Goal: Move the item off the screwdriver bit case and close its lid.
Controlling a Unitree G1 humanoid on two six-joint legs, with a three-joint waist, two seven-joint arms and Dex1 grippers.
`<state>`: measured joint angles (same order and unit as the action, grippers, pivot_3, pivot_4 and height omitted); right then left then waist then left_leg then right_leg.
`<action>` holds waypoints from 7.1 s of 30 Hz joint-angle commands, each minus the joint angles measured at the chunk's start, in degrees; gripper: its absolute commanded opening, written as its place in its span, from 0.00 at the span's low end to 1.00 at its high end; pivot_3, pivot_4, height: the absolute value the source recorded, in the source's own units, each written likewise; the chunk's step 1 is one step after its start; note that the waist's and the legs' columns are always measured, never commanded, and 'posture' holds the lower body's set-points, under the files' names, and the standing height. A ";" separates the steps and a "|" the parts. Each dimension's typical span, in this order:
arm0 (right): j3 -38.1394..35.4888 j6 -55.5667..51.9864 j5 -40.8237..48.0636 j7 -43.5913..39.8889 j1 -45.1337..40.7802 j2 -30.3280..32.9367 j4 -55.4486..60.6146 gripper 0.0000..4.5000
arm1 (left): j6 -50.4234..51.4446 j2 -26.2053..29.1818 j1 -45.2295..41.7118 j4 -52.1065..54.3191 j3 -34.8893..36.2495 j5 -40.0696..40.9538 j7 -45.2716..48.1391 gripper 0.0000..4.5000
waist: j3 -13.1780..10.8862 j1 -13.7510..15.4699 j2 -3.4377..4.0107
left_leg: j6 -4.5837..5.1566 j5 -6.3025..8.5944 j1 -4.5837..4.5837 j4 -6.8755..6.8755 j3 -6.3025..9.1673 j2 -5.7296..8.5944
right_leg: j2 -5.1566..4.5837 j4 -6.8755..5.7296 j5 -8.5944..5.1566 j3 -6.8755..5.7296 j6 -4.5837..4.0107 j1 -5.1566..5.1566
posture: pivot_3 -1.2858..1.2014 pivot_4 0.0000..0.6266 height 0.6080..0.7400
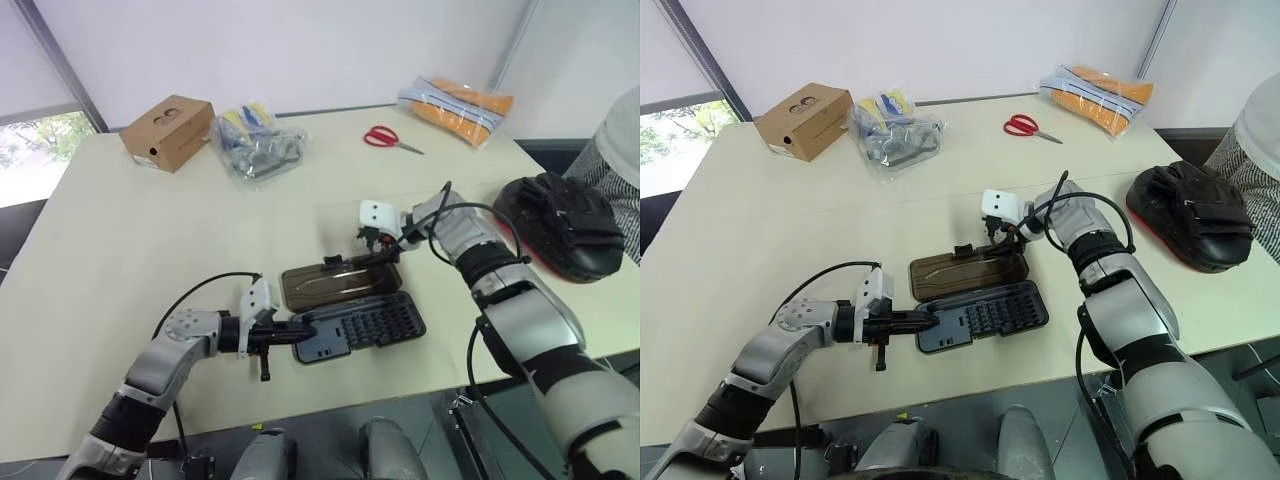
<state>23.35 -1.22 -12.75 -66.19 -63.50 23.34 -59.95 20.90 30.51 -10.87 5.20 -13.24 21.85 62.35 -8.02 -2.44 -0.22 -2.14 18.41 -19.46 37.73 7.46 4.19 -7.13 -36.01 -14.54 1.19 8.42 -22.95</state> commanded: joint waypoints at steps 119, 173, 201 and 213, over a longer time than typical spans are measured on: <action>-17.63 -44.06 1.78 -0.58 11.84 16.79 82.30 0.99 | 2.77 -5.66 -24.79 -31.86 11.37 0.50 10.05 0.00 | -0.53 0.52 -0.24 | -0.68 -0.38 -2.12 0.16 0.29 0.08 | 0.17 -0.21 0.00 -0.01 -0.20 -2.18 | 0.52 0.24 1.00; -21.16 -60.91 24.25 16.97 31.44 21.57 96.43 0.99 | 0.07 0.36 -21.78 -27.20 -7.97 -5.31 25.92 0.00 | -0.38 2.02 -0.18 | -0.20 -0.12 -1.50 0.45 0.25 0.11 | 0.10 -0.17 0.01 -0.12 -0.19 -1.27 | 0.52 0.24 1.00; -11.89 -57.05 40.01 20.89 53.53 19.82 100.99 0.01 | 2.30 -9.43 -37.92 -38.60 -3.30 -6.10 22.19 0.00 | -0.46 1.70 -0.25 | -0.40 -0.24 -1.90 0.52 0.22 0.15 | 0.13 -0.17 0.01 -0.21 -0.18 -1.63 | 0.52 0.24 1.00; -9.05 -52.21 35.09 24.11 56.54 21.40 97.56 0.01 | -5.80 -15.02 -35.09 -42.00 -5.45 -12.17 19.44 0.00 | -0.48 1.81 -0.30 | -0.40 -0.24 -1.89 0.54 0.22 0.16 | 0.13 -0.17 0.01 -0.21 -0.17 -1.61 | 0.52 0.24 1.00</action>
<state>15.05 -54.11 23.48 -43.45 -7.08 44.28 38.37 16.21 16.02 -46.70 -37.52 -17.93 10.38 81.32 -8.50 -0.63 -0.52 -2.54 18.17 -21.35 38.27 7.68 4.35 -7.00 -36.17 -14.52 0.98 8.25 -24.57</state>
